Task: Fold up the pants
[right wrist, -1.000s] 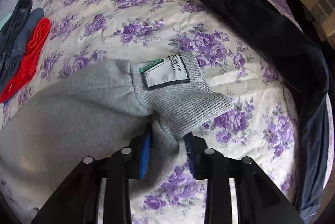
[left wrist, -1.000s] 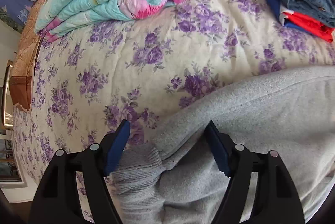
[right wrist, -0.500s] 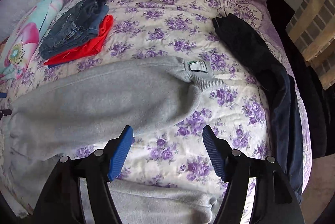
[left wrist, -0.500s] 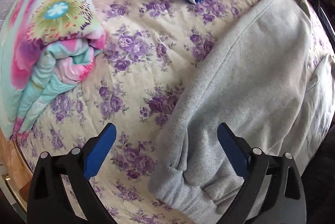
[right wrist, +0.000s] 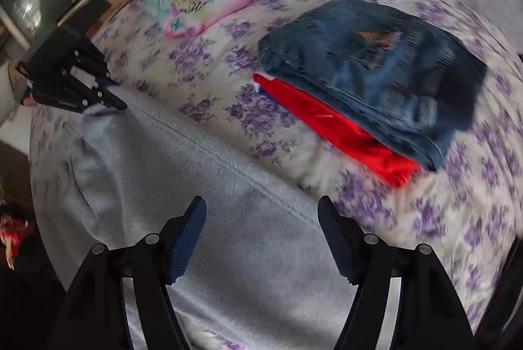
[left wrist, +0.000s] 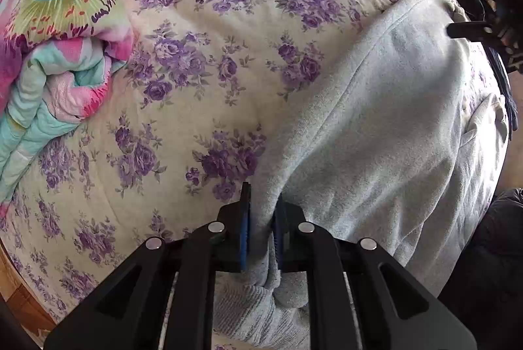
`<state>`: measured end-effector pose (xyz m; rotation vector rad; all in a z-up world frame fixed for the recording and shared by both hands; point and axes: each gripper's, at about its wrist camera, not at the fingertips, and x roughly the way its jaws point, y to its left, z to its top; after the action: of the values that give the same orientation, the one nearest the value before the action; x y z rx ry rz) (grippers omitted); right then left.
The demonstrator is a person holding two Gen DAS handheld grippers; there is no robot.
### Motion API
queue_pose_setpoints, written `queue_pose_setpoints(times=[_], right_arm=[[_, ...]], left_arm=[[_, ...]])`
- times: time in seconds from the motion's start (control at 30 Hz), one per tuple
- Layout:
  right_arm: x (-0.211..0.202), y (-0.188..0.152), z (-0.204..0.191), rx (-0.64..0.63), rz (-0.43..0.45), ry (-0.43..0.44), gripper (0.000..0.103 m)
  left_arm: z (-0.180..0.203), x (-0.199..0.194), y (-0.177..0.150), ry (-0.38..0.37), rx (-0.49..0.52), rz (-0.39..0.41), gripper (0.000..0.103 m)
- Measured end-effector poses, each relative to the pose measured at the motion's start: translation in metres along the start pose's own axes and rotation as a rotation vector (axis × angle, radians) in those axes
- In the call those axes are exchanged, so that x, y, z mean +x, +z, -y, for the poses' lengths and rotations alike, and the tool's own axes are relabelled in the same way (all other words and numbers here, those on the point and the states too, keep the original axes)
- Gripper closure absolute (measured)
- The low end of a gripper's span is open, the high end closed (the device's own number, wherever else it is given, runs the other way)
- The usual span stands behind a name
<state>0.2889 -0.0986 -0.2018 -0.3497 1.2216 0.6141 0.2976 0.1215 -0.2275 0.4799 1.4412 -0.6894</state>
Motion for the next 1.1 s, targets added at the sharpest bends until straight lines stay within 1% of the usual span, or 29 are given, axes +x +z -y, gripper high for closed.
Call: queue_pose_setpoints(times=[0.07, 0.13, 0.2, 0.23, 0.27, 0.3, 0.33, 0.37, 0.4, 0.43, 0.47, 0.53, 0.67, 0.7, 0.73, 0.77, 0.8, 0.87, 0.9, 0.97, 1.03, 1.1], right_arm=[[0.028, 0.025, -0.009, -0.115, -0.107, 0.014, 0.032], [0.051, 0.036, -0.018, -0.208, -0.204, 0.001, 0.032], [0.067, 0.044, -0.026, -0.291, -0.262, -0.034, 0.032], [0.074, 0.046, -0.029, -0.315, -0.284, -0.041, 0.035], [0.079, 0.048, -0.030, -0.320, -0.294, -0.038, 0.050], [0.082, 0.049, -0.030, -0.309, -0.306, 0.002, 0.063], [0.085, 0.048, -0.031, -0.291, -0.324, 0.063, 0.091], [0.084, 0.046, -0.035, -0.288, -0.322, 0.078, 0.093], [0.081, 0.042, -0.041, -0.316, -0.310, 0.059, 0.095], [0.076, 0.038, -0.047, -0.339, -0.303, 0.051, 0.097], [0.068, 0.035, -0.049, -0.333, -0.285, 0.048, 0.097], [0.044, 0.033, -0.048, -0.278, -0.239, 0.061, 0.097], [-0.011, 0.022, -0.050, -0.221, -0.134, 0.063, 0.097], [-0.022, 0.018, -0.052, -0.211, -0.110, 0.049, 0.097], [-0.025, 0.026, -0.045, -0.201, -0.091, 0.027, 0.096], [-0.030, 0.026, -0.041, -0.184, -0.075, 0.007, 0.096], [-0.032, 0.032, -0.040, -0.167, -0.063, -0.012, 0.096], [-0.042, 0.030, -0.045, -0.156, -0.040, -0.033, 0.096], [-0.048, 0.028, -0.040, -0.158, -0.031, -0.034, 0.096], [-0.060, 0.023, -0.045, -0.159, -0.009, -0.018, 0.096], [-0.074, 0.014, -0.058, -0.162, 0.014, 0.024, 0.096], [-0.091, -0.004, -0.075, -0.184, 0.027, 0.067, 0.096]], left_arm=[[0.002, -0.002, -0.003, 0.013, 0.010, 0.003, 0.092], [0.005, -0.002, -0.005, 0.020, 0.011, 0.007, 0.092], [0.005, -0.001, -0.006, 0.013, 0.001, 0.017, 0.092], [0.007, -0.001, -0.005, 0.005, -0.007, 0.024, 0.092], [0.008, -0.002, -0.005, -0.003, -0.012, 0.031, 0.092], [0.008, -0.003, -0.006, -0.012, -0.015, 0.037, 0.092], [0.003, -0.003, -0.006, -0.021, -0.016, 0.040, 0.092], [0.003, -0.003, -0.006, -0.019, -0.016, 0.040, 0.092], [0.002, -0.003, -0.007, -0.014, -0.014, 0.036, 0.092], [0.002, -0.003, -0.008, -0.007, -0.013, 0.032, 0.092], [0.003, -0.003, -0.008, 0.001, -0.014, 0.028, 0.092], [0.004, -0.007, -0.008, 0.014, -0.016, 0.032, 0.092], [0.012, -0.032, -0.012, 0.012, -0.021, 0.079, 0.092], [0.015, -0.037, -0.012, 0.010, -0.027, 0.089, 0.092], [0.017, -0.042, -0.013, 0.009, -0.034, 0.096, 0.092], [0.020, -0.047, -0.011, 0.015, -0.042, 0.100, 0.092], [0.022, -0.051, -0.012, 0.030, -0.047, 0.101, 0.092], [0.030, -0.057, -0.014, 0.071, -0.040, 0.098, 0.092], [0.034, -0.061, -0.018, 0.084, -0.034, 0.099, 0.092], [0.043, -0.069, -0.027, 0.089, -0.027, 0.107, 0.092], [0.048, -0.079, -0.043, 0.088, -0.026, 0.123, 0.092], [0.057, -0.090, -0.062, 0.081, -0.019, 0.142, 0.091]])
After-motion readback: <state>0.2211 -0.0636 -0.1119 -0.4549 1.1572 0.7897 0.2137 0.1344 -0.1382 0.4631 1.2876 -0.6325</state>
